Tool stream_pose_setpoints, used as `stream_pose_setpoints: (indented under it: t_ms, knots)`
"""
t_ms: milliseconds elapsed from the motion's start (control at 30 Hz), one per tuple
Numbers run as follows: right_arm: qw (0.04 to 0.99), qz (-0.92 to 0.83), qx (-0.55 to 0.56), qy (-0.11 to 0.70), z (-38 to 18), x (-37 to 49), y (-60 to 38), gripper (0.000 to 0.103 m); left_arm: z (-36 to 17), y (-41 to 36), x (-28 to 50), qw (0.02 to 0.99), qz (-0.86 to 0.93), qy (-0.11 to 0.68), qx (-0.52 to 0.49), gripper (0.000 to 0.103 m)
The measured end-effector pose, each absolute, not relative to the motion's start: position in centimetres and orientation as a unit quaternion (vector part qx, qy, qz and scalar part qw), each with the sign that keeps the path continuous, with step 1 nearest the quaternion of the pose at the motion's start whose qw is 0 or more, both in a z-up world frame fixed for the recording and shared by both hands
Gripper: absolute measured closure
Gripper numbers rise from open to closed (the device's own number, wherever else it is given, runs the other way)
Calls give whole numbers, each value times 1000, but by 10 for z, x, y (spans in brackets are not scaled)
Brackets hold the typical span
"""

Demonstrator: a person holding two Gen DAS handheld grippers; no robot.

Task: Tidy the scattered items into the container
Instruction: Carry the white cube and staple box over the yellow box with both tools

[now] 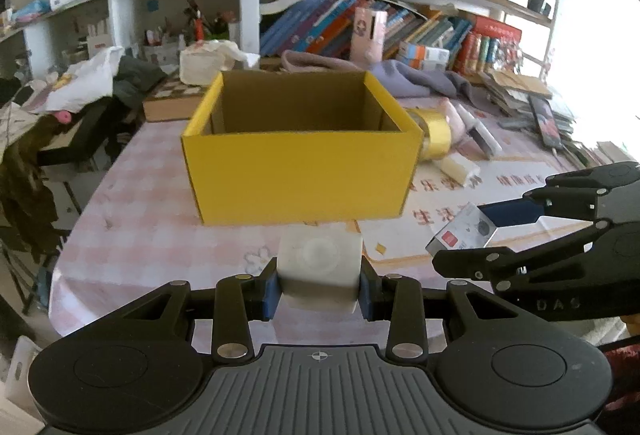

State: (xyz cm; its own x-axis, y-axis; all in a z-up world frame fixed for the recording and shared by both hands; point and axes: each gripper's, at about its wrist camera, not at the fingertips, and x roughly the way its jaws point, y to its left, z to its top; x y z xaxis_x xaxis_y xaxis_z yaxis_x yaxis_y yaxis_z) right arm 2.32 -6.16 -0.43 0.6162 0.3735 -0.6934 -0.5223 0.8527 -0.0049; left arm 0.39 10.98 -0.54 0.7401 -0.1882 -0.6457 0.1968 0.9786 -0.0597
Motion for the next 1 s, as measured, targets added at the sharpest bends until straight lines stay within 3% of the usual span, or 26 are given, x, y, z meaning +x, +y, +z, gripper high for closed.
stream_pose_setpoints:
  t_ms: [300, 567, 1000]
  knots:
    - [904, 270, -115, 311, 24, 67, -57, 51, 25, 119, 49, 947, -90, 308, 13, 67]
    - [911, 285, -148, 259, 52, 148, -52, 51, 47, 114, 137, 946, -125, 290, 71, 67]
    - [816, 332, -335, 334, -32, 287, -4, 51, -23, 74, 279, 866, -169, 417, 216, 67]
